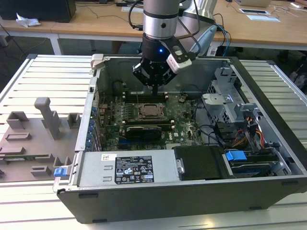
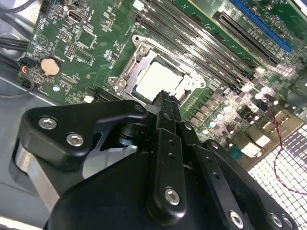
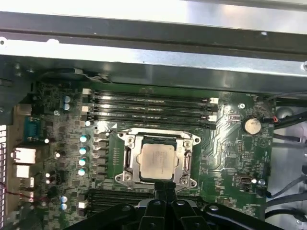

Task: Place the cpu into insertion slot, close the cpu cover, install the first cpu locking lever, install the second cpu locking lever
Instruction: 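Install the first cpu locking lever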

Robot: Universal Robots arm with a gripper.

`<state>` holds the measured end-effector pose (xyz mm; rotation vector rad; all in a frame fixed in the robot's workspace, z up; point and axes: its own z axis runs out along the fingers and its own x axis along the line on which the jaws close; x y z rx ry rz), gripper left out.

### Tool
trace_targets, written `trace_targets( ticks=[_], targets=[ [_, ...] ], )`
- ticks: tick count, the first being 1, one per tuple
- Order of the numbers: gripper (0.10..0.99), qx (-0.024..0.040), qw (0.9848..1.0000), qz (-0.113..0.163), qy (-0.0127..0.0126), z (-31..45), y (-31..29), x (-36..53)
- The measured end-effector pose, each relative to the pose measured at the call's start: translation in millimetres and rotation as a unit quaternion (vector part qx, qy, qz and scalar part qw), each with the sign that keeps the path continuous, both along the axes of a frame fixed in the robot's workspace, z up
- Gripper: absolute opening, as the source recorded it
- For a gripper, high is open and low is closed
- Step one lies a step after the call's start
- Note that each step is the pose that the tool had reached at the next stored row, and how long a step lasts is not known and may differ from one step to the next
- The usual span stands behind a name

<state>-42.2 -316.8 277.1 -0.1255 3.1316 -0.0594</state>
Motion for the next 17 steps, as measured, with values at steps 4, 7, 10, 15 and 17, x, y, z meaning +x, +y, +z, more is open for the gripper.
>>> trace_targets(
  ticks=[4, 7, 10, 15, 17],
  targets=[
    [0.106, -0.0001, 1.0000, 0.000, 0.0000, 0.1, 0.0, -0.9],
    [0.106, -0.0001, 1.0000, 0.000, -0.0001, 0.1, 0.0, -7.2],
    [0.106, -0.0001, 1.0000, 0.000, -0.0001, 0.1, 0.0, -17.3],
    [0.106, 0.0000, 1.0000, 0.000, -0.0002, 0.1, 0.0, -37.1],
    [0.106, 0.0000, 1.0000, 0.000, -0.0002, 0.1, 0.0, -41.5]
  ],
)
